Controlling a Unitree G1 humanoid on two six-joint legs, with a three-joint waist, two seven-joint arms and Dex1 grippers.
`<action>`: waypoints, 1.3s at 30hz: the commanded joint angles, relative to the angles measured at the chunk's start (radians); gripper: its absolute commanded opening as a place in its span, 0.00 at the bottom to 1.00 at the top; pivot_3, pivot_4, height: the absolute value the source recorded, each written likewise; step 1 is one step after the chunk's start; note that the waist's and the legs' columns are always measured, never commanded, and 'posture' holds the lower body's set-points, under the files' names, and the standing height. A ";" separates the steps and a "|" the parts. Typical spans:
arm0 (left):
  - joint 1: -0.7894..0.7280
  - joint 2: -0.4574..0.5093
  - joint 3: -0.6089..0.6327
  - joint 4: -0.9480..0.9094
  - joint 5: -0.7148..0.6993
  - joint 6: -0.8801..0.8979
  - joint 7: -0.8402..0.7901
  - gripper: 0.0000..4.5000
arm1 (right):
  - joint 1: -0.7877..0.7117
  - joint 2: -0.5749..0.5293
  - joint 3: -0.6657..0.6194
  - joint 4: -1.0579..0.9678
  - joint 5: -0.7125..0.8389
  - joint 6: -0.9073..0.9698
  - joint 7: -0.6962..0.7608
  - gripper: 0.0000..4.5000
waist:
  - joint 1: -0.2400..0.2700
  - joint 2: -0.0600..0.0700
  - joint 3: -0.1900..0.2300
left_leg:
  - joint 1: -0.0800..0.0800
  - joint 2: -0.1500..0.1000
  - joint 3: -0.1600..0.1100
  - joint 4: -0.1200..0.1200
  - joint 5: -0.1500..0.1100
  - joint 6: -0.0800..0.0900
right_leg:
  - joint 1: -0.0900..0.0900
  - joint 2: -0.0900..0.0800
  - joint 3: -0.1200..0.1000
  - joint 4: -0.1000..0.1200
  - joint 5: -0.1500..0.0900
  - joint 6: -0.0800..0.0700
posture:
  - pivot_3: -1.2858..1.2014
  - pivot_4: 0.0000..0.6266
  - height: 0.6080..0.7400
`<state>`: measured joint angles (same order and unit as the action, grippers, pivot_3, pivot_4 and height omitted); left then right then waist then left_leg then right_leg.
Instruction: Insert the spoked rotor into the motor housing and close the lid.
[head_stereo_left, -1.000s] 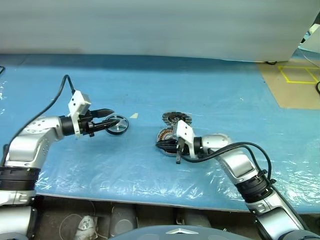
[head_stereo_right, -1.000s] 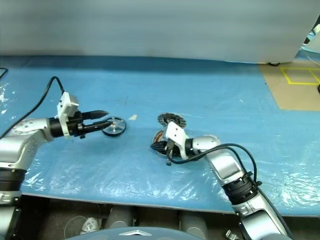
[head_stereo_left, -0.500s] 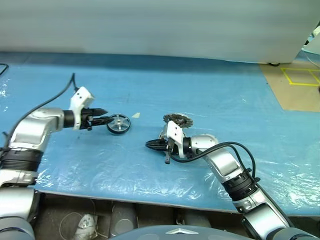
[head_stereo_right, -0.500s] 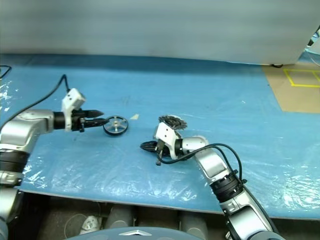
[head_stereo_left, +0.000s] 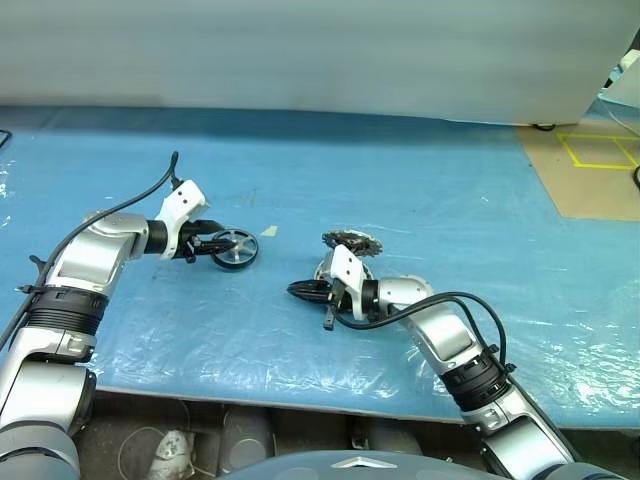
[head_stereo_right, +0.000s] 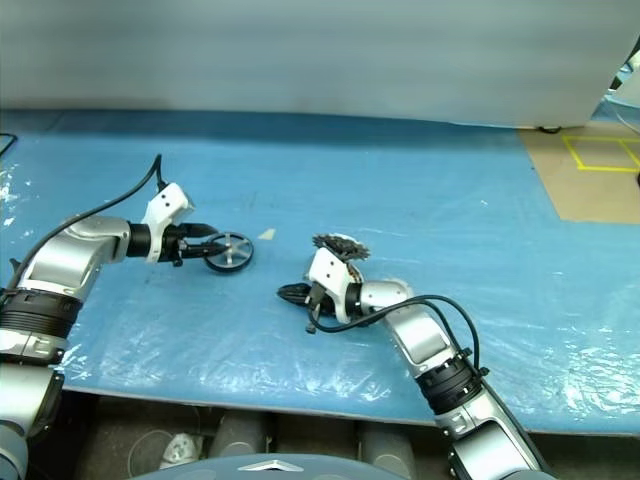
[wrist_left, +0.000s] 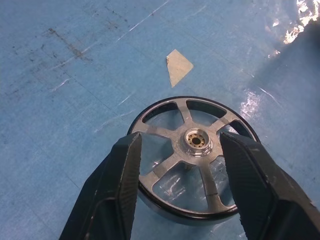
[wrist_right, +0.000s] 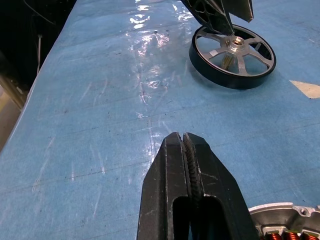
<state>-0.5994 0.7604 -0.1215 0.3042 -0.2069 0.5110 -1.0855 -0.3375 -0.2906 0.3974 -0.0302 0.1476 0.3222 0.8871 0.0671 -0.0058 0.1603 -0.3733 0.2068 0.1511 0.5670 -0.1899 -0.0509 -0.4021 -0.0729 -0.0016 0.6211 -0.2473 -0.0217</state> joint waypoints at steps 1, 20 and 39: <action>-0.017 -0.011 0.000 -0.033 0.007 0.023 0.010 0.58 | 0.007 0.003 0.013 0.004 -0.013 -0.016 -0.005 0.00 | 0.000 0.000 0.000 | 0.000 0.000 0.000 0.000 0.000 0.000 | 0.000 0.000 0.000 0.000 0.000 0.000 | 0.52 0.24 1.00; 0.035 -0.034 -0.064 -0.100 0.054 0.131 0.034 0.58 | 0.018 -0.001 0.017 0.009 -0.020 -0.030 -0.006 0.00 | 0.000 0.000 0.000 | 0.001 0.000 0.000 0.000 0.000 0.000 | 0.001 0.000 0.000 0.000 0.000 0.000 | 0.52 0.24 1.00; 0.066 -0.021 -0.068 -0.091 0.082 0.121 0.043 0.50 | 0.005 0.007 0.020 0.017 -0.025 -0.031 -0.010 0.00 | 0.000 0.001 0.000 | 0.003 0.000 0.001 -0.001 0.000 0.000 | 0.002 0.000 0.001 -0.001 0.000 0.000 | 0.52 0.24 1.00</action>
<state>-0.5606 0.7433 -0.1800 0.2059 -0.1212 0.6040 -1.0401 -0.3336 -0.2849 0.4068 -0.0184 0.1340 0.2951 0.8772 0.0667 -0.0049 0.1599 -0.3703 0.2065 0.1518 0.5656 -0.1899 -0.0509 -0.4003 -0.0732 -0.0004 0.6203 -0.2475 -0.0220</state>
